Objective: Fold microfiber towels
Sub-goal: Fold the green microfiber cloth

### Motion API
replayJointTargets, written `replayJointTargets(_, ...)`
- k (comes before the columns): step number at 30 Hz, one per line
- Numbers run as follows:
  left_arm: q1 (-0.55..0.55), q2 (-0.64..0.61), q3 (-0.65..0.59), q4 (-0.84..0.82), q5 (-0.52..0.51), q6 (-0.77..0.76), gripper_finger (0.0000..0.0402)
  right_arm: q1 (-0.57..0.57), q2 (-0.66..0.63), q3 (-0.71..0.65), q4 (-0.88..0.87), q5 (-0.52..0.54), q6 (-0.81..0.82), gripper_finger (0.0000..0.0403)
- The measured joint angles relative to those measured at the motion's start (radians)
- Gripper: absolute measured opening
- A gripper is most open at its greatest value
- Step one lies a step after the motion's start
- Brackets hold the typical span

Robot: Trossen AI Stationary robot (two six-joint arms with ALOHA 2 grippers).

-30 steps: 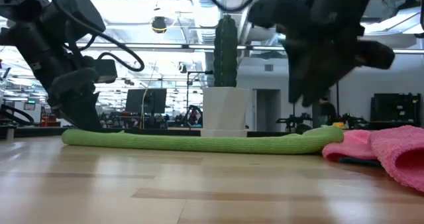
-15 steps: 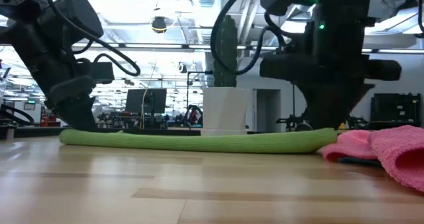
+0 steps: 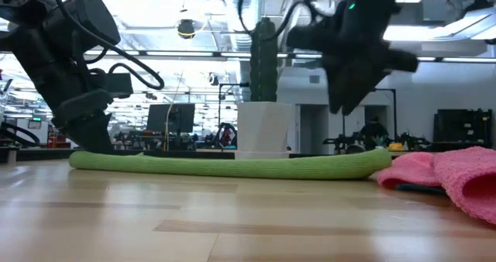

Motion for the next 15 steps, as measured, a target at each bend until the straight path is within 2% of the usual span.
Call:
replayJointTargets(4, 0.000, 0.000, 0.000, 0.000, 0.000, -0.042, 0.0004, -0.028, 0.075, 0.000, 0.015, -0.081, -0.070, 0.0120)
replayJointTargets(8, 0.000, 0.000, -0.001, -0.002, 0.003, -0.062, 0.0004, -0.032, 0.141, -0.001, -0.083, -0.133, -0.070, 0.0120)
replayJointTargets(15, 0.001, 0.000, -0.001, 0.003, 0.004, -0.085, 0.0004, -0.037, 0.148, -0.002, -0.139, -0.133, -0.107, 0.0120)
